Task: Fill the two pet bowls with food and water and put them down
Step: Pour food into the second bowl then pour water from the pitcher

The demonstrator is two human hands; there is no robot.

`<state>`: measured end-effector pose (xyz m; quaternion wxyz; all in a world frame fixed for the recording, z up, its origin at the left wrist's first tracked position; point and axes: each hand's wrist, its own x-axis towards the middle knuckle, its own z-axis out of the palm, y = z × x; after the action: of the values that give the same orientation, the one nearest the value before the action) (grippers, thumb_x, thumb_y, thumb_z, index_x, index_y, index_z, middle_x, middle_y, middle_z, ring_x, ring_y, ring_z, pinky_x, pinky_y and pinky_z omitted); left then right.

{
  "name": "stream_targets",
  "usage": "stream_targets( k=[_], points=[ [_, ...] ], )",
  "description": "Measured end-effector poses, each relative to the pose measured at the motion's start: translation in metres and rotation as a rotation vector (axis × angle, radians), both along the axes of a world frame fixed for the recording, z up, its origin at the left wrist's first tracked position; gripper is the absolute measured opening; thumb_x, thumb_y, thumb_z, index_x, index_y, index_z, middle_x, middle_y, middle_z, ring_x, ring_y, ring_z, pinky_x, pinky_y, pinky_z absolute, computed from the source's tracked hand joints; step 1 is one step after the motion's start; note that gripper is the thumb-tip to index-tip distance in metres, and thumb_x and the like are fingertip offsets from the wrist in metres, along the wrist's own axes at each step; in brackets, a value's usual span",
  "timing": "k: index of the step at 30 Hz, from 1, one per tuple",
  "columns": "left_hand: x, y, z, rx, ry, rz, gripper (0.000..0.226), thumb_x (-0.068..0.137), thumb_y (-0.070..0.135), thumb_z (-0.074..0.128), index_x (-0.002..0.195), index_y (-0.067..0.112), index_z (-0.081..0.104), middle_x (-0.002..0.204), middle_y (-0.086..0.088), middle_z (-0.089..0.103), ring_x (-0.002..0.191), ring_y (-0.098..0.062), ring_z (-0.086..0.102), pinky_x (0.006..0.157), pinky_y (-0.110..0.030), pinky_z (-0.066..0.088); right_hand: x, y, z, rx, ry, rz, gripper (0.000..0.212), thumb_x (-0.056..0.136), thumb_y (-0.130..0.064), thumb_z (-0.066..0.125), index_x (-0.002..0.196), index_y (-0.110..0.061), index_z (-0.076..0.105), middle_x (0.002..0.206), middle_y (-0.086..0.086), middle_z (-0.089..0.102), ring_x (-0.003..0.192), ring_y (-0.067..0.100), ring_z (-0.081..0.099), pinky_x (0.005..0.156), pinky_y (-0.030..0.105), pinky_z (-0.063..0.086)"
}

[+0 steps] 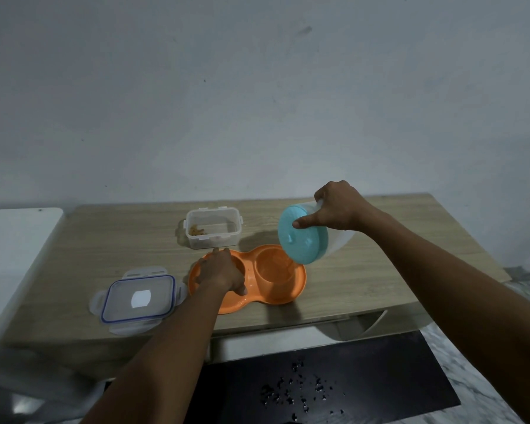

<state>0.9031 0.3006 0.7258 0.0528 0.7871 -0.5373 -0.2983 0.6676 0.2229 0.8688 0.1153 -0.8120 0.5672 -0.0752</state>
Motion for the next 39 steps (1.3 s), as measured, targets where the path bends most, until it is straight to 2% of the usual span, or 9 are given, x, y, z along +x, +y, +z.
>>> stream_targets(
  k=[12, 26, 30, 39],
  points=[
    [0.0, 0.002, 0.003, 0.0, 0.002, -0.008, 0.118, 0.054, 0.026, 0.096, 0.152, 0.015, 0.031, 0.153, -0.009, 0.038, 0.143, -0.038, 0.03, 0.108, -0.055, 0.039, 0.004, -0.001, 0.005, -0.009, 0.024, 0.023, 0.064, 0.062, -0.066, 0.084, 0.053, -0.014, 0.049, 0.051, -0.003, 0.046, 0.051, 0.012, 0.042, 0.052, 0.029, 0.034],
    [-0.001, 0.004, 0.008, 0.009, 0.019, 0.008, 0.11, 0.053, 0.024, 0.096, 0.146, 0.013, 0.039, 0.148, -0.009, 0.044, 0.14, -0.036, 0.035, 0.106, -0.052, 0.043, 0.004, -0.003, 0.006, -0.013, 0.032, 0.043, 0.062, 0.063, -0.066, 0.084, 0.055, -0.013, 0.052, 0.052, -0.003, 0.049, 0.053, 0.013, 0.045, 0.052, 0.029, 0.036],
    [-0.002, 0.005, 0.011, 0.007, 0.017, 0.018, 0.105, 0.054, 0.022, 0.096, 0.143, 0.012, 0.042, 0.146, -0.01, 0.046, 0.139, -0.036, 0.037, 0.106, -0.053, 0.042, 0.005, -0.002, 0.008, -0.027, 0.046, 0.054, 0.063, 0.063, -0.066, 0.084, 0.053, -0.015, 0.049, 0.05, -0.004, 0.046, 0.051, 0.011, 0.041, 0.051, 0.028, 0.033],
    [-0.002, 0.005, 0.011, -0.005, 0.017, 0.013, 0.109, 0.054, 0.024, 0.096, 0.146, 0.012, 0.039, 0.148, -0.01, 0.045, 0.14, -0.036, 0.036, 0.107, -0.05, 0.042, 0.004, 0.0, 0.008, -0.012, 0.031, 0.061, 0.062, 0.066, -0.064, 0.084, 0.055, -0.024, 0.038, 0.055, -0.01, 0.041, 0.054, 0.006, 0.038, 0.051, 0.024, 0.029]
  ],
)
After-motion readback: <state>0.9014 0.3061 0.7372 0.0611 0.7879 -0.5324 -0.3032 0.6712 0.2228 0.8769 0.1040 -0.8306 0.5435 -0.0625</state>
